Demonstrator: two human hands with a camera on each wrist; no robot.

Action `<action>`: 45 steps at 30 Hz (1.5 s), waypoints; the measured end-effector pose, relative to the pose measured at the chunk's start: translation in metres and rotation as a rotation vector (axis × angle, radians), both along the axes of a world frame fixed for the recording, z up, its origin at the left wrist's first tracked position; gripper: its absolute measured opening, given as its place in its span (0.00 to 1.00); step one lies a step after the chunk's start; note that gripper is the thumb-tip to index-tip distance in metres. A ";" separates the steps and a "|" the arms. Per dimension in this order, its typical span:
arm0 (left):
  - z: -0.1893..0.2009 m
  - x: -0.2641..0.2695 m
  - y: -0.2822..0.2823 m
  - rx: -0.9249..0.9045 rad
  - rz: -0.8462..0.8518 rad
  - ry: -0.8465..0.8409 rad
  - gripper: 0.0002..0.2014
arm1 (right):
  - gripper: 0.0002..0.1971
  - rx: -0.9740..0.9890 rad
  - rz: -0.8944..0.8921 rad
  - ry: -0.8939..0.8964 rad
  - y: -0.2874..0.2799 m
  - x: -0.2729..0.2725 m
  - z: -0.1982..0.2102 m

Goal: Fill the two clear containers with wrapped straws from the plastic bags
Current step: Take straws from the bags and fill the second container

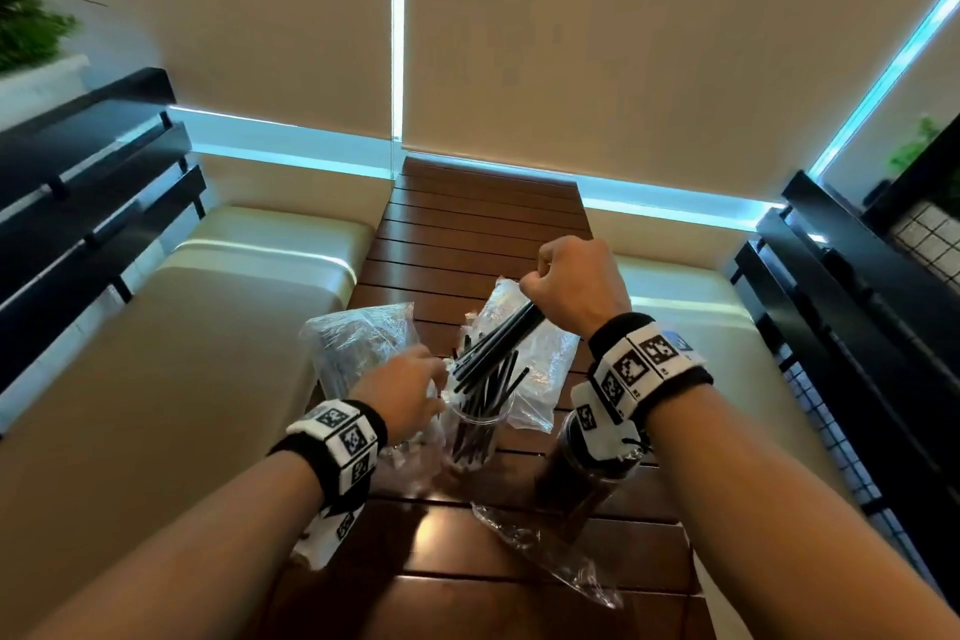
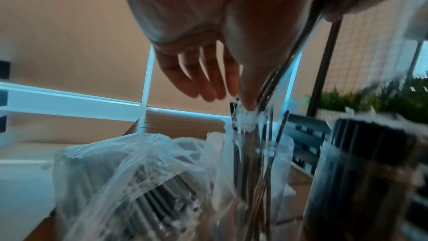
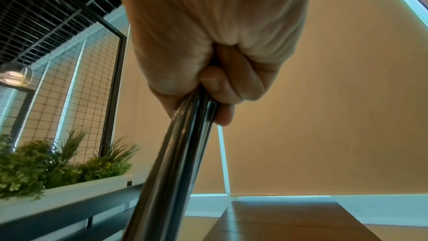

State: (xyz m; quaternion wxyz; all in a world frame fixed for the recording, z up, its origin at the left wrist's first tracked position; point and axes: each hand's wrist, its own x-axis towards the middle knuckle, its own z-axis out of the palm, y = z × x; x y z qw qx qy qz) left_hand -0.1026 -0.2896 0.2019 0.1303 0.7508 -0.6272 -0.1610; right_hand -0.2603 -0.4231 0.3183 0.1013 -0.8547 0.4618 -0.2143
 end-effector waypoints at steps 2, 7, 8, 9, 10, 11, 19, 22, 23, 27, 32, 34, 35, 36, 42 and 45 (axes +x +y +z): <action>-0.011 -0.008 0.003 0.070 -0.170 -0.047 0.20 | 0.19 0.006 -0.001 0.072 -0.002 0.002 -0.013; -0.024 -0.018 -0.001 0.108 -0.324 -0.104 0.25 | 0.11 -0.055 0.048 0.250 0.001 0.012 -0.036; -0.027 -0.016 -0.004 0.109 -0.330 -0.122 0.24 | 0.11 -0.078 0.063 0.274 0.002 0.014 -0.040; -0.028 -0.014 -0.006 0.108 -0.333 -0.147 0.23 | 0.11 -0.101 0.078 0.308 0.003 0.016 -0.044; -0.029 -0.013 -0.007 0.114 -0.341 -0.167 0.22 | 0.11 -0.127 0.096 0.348 0.004 0.018 -0.049; -0.030 -0.012 -0.007 0.110 -0.355 -0.177 0.23 | 0.09 -0.156 0.116 0.386 0.005 0.021 -0.054; -0.038 -0.011 -0.004 0.109 -0.357 -0.168 0.21 | 0.08 -0.247 0.295 0.560 0.024 0.021 -0.147; -0.034 -0.015 -0.003 0.119 -0.331 -0.176 0.19 | 0.14 -0.322 0.249 0.323 0.021 0.018 -0.154; -0.032 -0.017 -0.003 0.128 -0.323 -0.189 0.18 | 0.17 -0.281 0.232 0.241 0.021 0.019 -0.150; -0.035 -0.019 -0.003 0.115 -0.328 -0.194 0.14 | 0.26 -0.036 0.255 0.248 0.022 0.025 -0.150; -0.036 -0.015 -0.003 0.101 -0.315 -0.151 0.14 | 0.29 0.049 0.278 0.312 0.015 0.022 -0.153; -0.035 -0.013 0.000 0.016 -0.293 -0.106 0.14 | 0.32 0.104 0.274 0.265 0.011 0.023 -0.147; -0.035 -0.011 0.003 -0.053 -0.253 -0.076 0.12 | 0.33 0.115 0.256 0.223 0.010 0.024 -0.143; -0.035 -0.007 0.006 -0.128 -0.187 -0.069 0.10 | 0.33 0.106 0.235 0.178 0.010 0.024 -0.137; -0.058 0.037 0.019 0.058 0.243 -0.182 0.35 | 0.19 -0.140 0.218 0.122 0.023 0.041 -0.097; -0.071 0.046 0.023 0.167 0.312 -0.147 0.17 | 0.08 -0.123 0.439 0.034 0.042 0.054 -0.087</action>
